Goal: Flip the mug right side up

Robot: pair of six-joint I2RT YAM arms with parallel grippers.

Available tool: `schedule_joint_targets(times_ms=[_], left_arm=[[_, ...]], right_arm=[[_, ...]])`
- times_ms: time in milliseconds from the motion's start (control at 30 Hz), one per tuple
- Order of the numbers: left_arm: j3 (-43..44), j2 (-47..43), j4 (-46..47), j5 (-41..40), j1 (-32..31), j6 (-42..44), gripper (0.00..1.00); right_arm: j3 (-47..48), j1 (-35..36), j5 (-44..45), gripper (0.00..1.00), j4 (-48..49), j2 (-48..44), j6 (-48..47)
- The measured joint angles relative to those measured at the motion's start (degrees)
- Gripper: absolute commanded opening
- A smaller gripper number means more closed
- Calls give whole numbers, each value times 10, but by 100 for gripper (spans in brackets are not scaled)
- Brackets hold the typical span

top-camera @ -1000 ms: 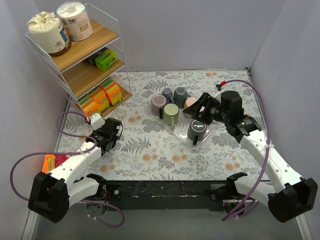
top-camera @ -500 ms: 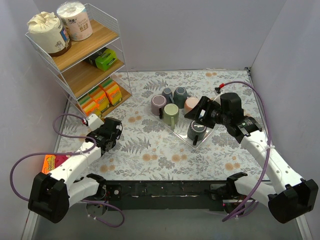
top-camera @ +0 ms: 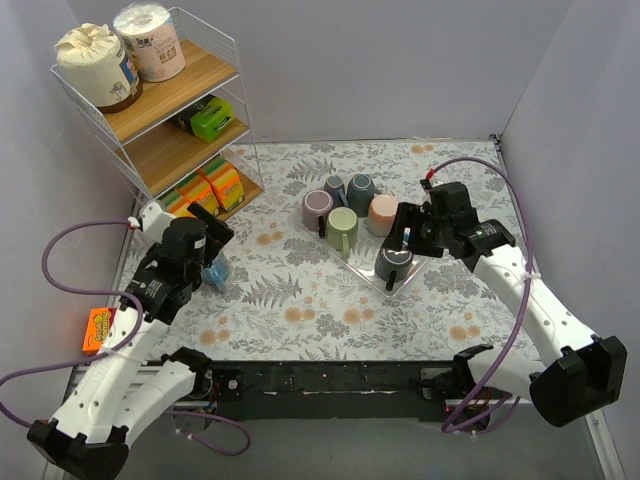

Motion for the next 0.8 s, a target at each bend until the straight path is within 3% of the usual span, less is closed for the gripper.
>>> schedule_joint_targets(times_ms=[233, 433, 667, 800], left_arm=[[51, -14, 70, 109, 0, 84, 98], [51, 4, 145, 205, 0, 138, 98], [51, 12, 187, 248, 0, 157, 98], [51, 24, 193, 259, 0, 157, 98]], right_arm=[[-82, 43, 63, 76, 3, -38, 31], [-115, 94, 112, 73, 10, -8, 49], [-131, 110, 146, 67, 55, 44, 59], [-133, 113, 169, 59, 78, 70, 63]])
